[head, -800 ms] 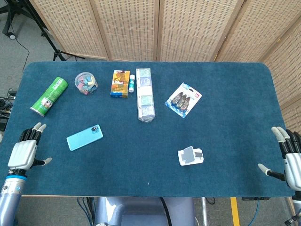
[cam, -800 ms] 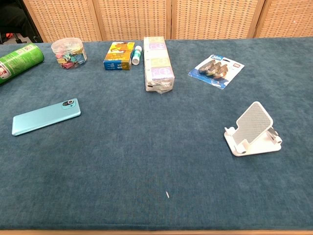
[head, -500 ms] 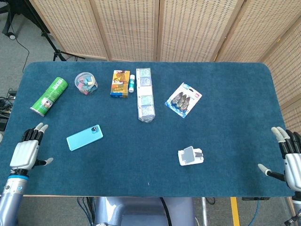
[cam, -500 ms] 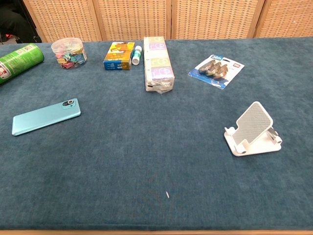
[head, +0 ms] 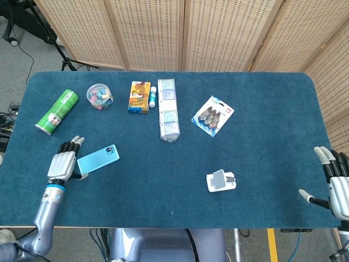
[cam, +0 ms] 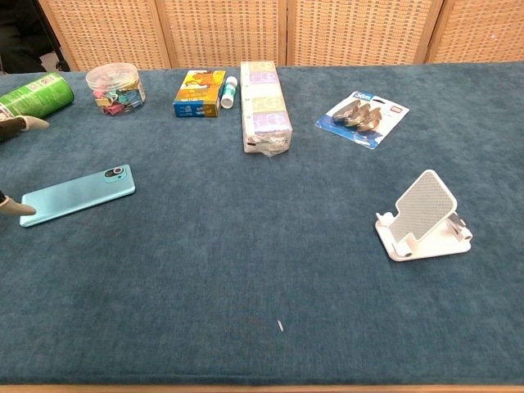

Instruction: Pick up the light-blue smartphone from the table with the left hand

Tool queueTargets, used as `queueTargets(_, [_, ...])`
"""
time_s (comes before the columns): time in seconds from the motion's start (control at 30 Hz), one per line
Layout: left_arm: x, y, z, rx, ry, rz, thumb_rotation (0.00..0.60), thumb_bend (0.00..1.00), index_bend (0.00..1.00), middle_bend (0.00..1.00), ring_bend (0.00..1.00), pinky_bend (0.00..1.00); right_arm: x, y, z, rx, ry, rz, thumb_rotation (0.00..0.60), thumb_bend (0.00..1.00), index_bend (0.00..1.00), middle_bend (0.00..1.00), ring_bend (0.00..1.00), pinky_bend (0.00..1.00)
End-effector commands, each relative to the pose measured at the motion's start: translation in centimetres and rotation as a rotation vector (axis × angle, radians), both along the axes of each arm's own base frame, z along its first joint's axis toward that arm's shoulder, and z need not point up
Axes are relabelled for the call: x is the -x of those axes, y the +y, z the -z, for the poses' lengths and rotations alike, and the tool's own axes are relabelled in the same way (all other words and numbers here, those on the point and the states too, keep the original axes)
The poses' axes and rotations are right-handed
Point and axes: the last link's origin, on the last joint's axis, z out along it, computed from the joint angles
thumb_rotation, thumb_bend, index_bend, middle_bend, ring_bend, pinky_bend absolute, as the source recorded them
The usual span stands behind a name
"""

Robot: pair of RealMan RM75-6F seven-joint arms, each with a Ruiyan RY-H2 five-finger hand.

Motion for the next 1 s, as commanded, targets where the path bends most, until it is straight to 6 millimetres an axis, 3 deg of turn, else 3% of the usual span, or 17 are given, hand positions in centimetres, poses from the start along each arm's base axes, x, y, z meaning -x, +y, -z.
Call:
queueTargets(0.03, [-0.8,1.3,1.4,0.01,0.006,-0.001,0.6,0.07,0.0,0.0,0.0,0.0,0.0,0.0,-0.1,0.002,-0.001,0.001,0.6,0.0,0.0,0.0,0.0,0.0])
queueTargets(0.33, [-1.2,2.6,4.2,0.024,-0.013,-0.032,0.6,0.08,0.0,0.0,0.0,0.0,0.2,-0.2,-0.1,0.001,0.0,0.009,0.6,0.0,0.0,0.0,0.0,0.0])
queueTargets(0.5, [-1.3,2.8,5.0,0.031,-0.002,-0.03,0.6,0.09,0.0,0.0,0.0,0.0,0.3,-0.2,-0.1,0.002,-0.003,0.013,0.6,0.0,0.0,0.0,0.0,0.0])
queueTargets(0.63, [-1.1,3.3,5.1,0.012,0.009,-0.028,0.6,0.16,0.0,0.0,0.0,0.03,0.3,-0.2,-0.1,-0.001,-0.005,0.014,0.6,0.0,0.0,0.0,0.0,0.0])
queueTargets(0.7, [-0.9,3.5,5.2,-0.007,0.008,-0.022,0.6,0.18,0.05,0.0,0.0,0.07,0.3,-0.2,-0.1,-0.002,-0.005,0.014,0.6,0.0,0.0,0.0,0.0,0.0])
queueTargets(0.8, [-0.5,3.6,5.2,-0.03,0.009,-0.012,0.6,0.2,0.23,0.07,0.04,0.15,0.3,-0.2,-0.1,-0.002,-0.005,0.015,0.6,0.0,0.0,0.0,0.0,0.0])
queueTargets(0.93, [0.1,3.7,4.9,-0.057,0.024,-0.007,0.6,0.29,0.48,0.31,0.24,0.33,0.3,-0.3,0.0,-0.004,-0.004,0.015,0.6,0.0,0.0,0.0,0.0,0.0])
queueTargets(1.0, [0.4,3.7,4.8,-0.056,0.027,-0.007,0.6,0.34,0.52,0.37,0.29,0.37,0.3,-0.3,0.0,-0.006,-0.004,0.014,0.6,0.0,0.0,0.0,0.0,0.0])
